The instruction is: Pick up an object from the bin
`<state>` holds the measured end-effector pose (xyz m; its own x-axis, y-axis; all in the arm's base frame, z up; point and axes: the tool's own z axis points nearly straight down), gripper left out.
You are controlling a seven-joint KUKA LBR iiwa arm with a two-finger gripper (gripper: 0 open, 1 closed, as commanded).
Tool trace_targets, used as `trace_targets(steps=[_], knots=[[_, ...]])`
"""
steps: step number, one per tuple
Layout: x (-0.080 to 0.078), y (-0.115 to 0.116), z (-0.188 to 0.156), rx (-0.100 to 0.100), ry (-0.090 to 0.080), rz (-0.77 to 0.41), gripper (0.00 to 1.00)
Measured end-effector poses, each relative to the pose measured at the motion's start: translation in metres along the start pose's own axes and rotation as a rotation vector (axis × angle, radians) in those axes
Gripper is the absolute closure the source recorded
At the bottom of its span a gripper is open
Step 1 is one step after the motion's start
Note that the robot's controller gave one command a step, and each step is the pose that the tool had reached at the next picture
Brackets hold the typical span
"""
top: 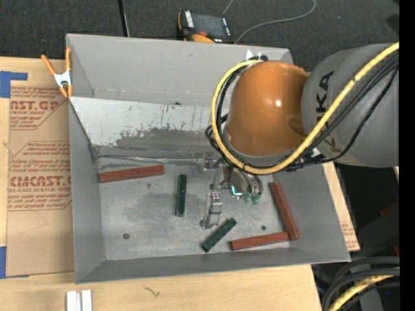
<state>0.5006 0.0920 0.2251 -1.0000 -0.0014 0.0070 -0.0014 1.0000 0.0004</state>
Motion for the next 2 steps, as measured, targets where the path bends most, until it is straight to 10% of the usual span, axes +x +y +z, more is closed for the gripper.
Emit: trace_targets(steps=[1,2], knots=[[-0.018,-0.012,0.054,0.000,-0.003,0.056,0.00],[-0.019,-0.076,0.115,0.003,-0.003,-0.126,0.00]])
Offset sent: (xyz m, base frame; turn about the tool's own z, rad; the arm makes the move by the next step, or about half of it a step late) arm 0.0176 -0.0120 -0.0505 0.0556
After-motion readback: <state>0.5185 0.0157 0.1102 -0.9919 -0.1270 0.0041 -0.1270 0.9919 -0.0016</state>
